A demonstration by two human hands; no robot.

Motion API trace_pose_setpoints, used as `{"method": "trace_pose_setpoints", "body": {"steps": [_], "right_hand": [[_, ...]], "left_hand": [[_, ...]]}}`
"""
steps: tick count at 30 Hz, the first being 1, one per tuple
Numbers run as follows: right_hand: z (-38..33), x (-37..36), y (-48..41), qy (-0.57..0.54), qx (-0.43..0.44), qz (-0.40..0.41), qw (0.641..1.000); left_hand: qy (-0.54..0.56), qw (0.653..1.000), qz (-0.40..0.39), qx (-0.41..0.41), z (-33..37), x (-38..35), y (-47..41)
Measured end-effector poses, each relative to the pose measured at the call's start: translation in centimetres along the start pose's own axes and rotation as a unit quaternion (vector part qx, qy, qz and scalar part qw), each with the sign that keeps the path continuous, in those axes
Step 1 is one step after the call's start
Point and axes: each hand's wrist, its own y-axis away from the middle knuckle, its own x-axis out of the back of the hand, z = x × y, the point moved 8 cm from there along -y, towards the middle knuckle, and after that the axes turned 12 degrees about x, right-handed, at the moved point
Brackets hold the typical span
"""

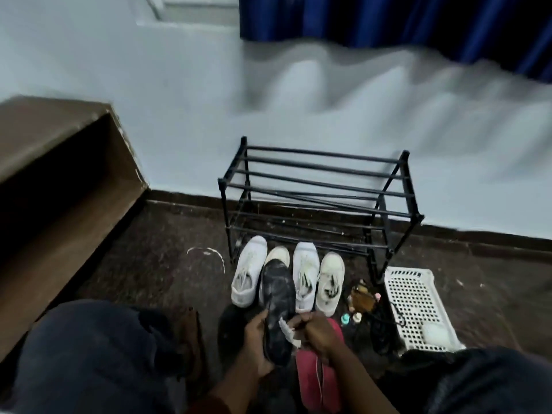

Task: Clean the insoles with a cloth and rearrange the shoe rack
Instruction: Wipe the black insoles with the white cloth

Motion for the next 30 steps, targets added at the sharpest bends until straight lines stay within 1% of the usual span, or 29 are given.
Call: {"method": "trace_pose_setpoints", "body": {"steps": [1, 2, 3, 6, 8, 10, 12, 14, 15, 16, 18, 20, 22, 24, 27, 29, 30], "right_hand": [[-1.8, 0.5, 0.2, -0.011, 0.018, 0.013, 1.000], [-3.8, 1.1, 0.4, -0.021, 0.041, 0.028, 0.999], [-5.6, 1.6, 0.3, -0.032, 0.064, 0.044, 0.996], [-11.3, 2.9, -0.2, -0.038, 0.140, 0.083, 0.986], [-15.1, 3.5, -0.4, -0.011, 0.204, 0.097, 0.974], [-18.8, 3.7, -0.7, 0.056, 0.260, 0.098, 0.959], [-22.5, 3.6, -1.1, 0.173, 0.333, 0.094, 0.922], [-25.5, 3.3, -1.7, 0.287, 0.402, 0.100, 0.864], [-26.6, 3.1, -2.2, 0.323, 0.427, 0.107, 0.838], [-27.6, 3.0, -2.7, 0.348, 0.441, 0.113, 0.820], [-29.1, 2.8, -3.6, 0.390, 0.447, 0.121, 0.796], [-30.0, 2.4, -4.0, 0.432, 0.448, 0.108, 0.775], [-30.8, 2.0, -3.9, 0.440, 0.456, 0.086, 0.769], [-31.5, 1.4, -3.3, 0.421, 0.490, 0.063, 0.761], [-32.1, 1.2, -2.2, 0.385, 0.535, 0.062, 0.750], [-32.1, 1.5, -2.4, 0.373, 0.527, 0.069, 0.760], [-32.0, 1.9, -2.6, 0.363, 0.511, 0.080, 0.775]], "left_hand": [[0.002, 1.000, -0.025, -0.017, 1.2, -1.0, 0.5], [0.002, 1.000, -0.020, -0.024, 2.2, -1.8, 1.4], [0.013, 0.999, -0.039, -0.032, 3.4, -3.0, 1.9], [0.056, 0.988, -0.140, -0.026, 6.8, -7.0, 3.2], [0.107, 0.972, -0.210, -0.013, 8.6, -9.2, 3.5], [0.119, 0.954, -0.273, -0.023, 10.9, -11.6, 4.3], [0.119, 0.944, -0.306, -0.031, 13.2, -13.3, 4.2], [0.108, 0.938, -0.328, -0.035, 15.5, -15.0, 4.2], [0.112, 0.935, -0.335, -0.036, 16.6, -15.7, 4.1], [0.119, 0.933, -0.338, -0.032, 17.5, -16.3, 3.8], [0.120, 0.933, -0.340, -0.019, 18.9, -17.4, 2.9], [0.116, 0.930, -0.349, -0.013, 19.9, -18.4, 2.4], [0.118, 0.926, -0.358, -0.011, 20.7, -19.3, 2.5], [0.125, 0.921, -0.368, -0.016, 21.6, -19.9, 3.3], [0.124, 0.921, -0.368, -0.018, 22.1, -20.2, 3.7], [0.127, 0.922, -0.366, -0.019, 21.9, -20.2, 3.9], [0.122, 0.923, -0.364, -0.017, 21.7, -20.1, 3.7]]}}
